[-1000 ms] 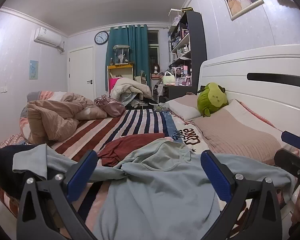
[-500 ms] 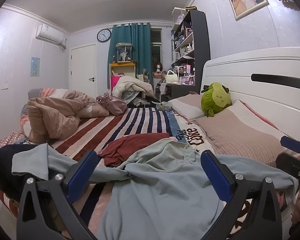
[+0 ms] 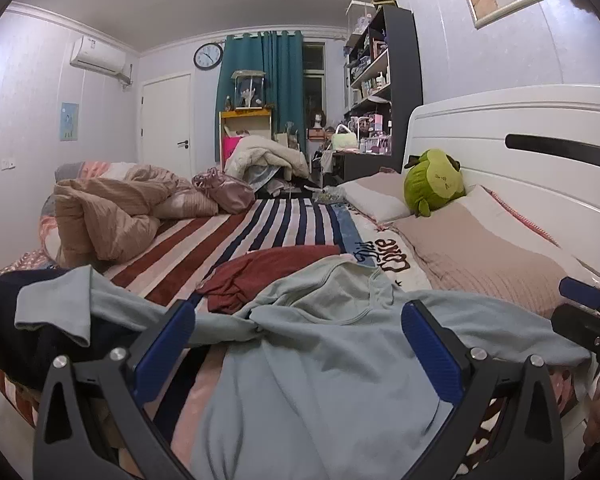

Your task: Fold small clothes

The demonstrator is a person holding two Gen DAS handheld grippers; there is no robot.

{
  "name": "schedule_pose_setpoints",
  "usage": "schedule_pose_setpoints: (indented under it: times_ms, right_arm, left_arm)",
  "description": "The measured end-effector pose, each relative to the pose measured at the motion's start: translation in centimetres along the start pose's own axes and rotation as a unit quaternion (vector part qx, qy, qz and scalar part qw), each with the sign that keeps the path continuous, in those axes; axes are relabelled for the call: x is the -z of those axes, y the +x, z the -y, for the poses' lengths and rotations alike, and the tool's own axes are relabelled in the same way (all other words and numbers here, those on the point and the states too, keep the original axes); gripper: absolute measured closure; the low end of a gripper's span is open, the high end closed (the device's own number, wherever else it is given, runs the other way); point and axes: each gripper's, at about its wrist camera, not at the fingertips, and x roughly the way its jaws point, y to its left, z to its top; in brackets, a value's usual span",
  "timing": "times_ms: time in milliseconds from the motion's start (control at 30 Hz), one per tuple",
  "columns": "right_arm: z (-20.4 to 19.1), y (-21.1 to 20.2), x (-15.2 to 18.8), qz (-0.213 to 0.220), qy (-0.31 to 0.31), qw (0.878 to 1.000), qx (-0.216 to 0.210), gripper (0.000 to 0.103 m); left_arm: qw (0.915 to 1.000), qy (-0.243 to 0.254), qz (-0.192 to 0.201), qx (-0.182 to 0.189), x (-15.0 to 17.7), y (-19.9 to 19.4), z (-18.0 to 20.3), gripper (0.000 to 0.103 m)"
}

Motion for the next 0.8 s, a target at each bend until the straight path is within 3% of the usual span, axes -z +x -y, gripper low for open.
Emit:
schedule_pose_setpoints:
  times_ms: [200,267,333,500,567,667,800]
  right_arm:
    - [1.7,2.1,2.5,-0.043,0.016,0.999,0.008,0.0]
    - [2.6,3.4,4.2,-0.076,0.03,0.997,0.005,0.003]
    - [3.5,4.7,6.2,-0.106,0.05,0.993,-0.001,0.011]
    - [4.3,6.6,10.0,-0.153,0.072,0.985,-0.018,0.012]
    - [4.3,7.4,11.0,-0.171,0.077,0.982,-0.025,0.026]
    - [3.7,8.7,12.4,-0.206,0.083,0.974,-0.035,0.039]
    - [2.5,9.5,14.1,-0.238,0.075,0.968,-0.035,0.056]
  left_arm:
    - [0.9981,-0.02,-0.05,0.03,2.4,2.5,-2.0,0.001]
    - [0.9958,-0.034,-0.082,0.019,4.0,4.0,-3.6,0.001]
    - [0.9938,-0.039,-0.104,0.002,5.5,5.1,-4.7,0.001]
    - [0.987,-0.038,-0.154,-0.027,9.5,7.2,-7.5,0.001]
    - [0.9843,-0.039,-0.17,-0.031,10.8,7.6,-8.1,0.002]
    - [0.9793,-0.054,-0.194,-0.021,12.6,8.2,-8.9,0.007]
    - [0.9711,-0.067,-0.229,-0.007,14.9,8.9,-9.6,0.027]
